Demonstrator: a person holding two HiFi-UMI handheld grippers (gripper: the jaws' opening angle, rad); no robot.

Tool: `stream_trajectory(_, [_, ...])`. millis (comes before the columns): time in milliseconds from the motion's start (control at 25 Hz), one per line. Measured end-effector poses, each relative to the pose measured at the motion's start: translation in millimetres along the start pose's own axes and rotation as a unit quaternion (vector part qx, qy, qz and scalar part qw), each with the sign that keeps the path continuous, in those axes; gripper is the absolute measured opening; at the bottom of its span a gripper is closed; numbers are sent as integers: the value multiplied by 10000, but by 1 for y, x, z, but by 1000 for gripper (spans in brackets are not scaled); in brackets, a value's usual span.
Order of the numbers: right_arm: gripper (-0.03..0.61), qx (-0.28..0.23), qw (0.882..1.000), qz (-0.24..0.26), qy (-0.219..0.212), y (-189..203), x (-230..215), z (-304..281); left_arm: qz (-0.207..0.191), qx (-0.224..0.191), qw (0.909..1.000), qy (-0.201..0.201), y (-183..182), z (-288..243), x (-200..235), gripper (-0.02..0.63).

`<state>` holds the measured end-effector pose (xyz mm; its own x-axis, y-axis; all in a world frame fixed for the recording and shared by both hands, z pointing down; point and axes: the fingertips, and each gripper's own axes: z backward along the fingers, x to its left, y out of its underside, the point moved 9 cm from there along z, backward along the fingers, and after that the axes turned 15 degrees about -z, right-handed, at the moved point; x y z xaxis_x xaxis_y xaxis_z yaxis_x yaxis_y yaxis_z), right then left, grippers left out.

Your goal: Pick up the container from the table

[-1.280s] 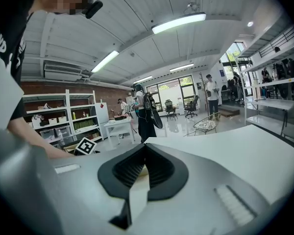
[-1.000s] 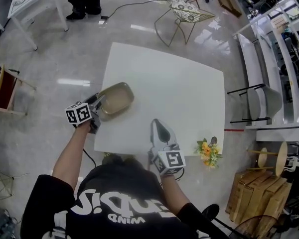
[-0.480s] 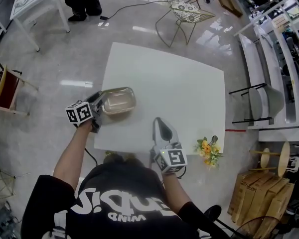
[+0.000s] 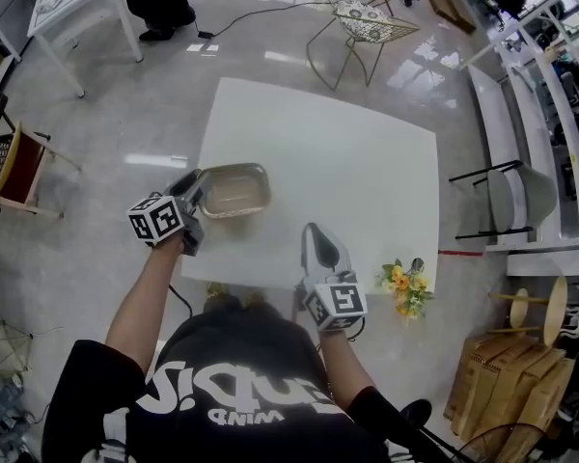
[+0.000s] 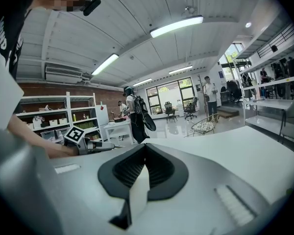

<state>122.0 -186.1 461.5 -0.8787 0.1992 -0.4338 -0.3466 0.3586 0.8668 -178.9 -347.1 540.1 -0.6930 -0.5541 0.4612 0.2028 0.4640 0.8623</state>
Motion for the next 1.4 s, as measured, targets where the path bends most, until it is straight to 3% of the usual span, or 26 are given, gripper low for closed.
stream_trajectory(320, [-2, -12, 9997, -150, -217, -5, -24, 34, 221, -244, 9993, -187, 9, 24, -57, 133])
stream_trajectory(840, [-2, 169, 9949, -327, -934, 18, -50, 70, 89, -624, 9928, -1019, 26, 99, -138, 129])
stream_trajectory(1400, [-2, 274, 9925, -640, -1009, 56, -5, 91, 378, -905, 9900, -1017, 53, 198, -166, 124])
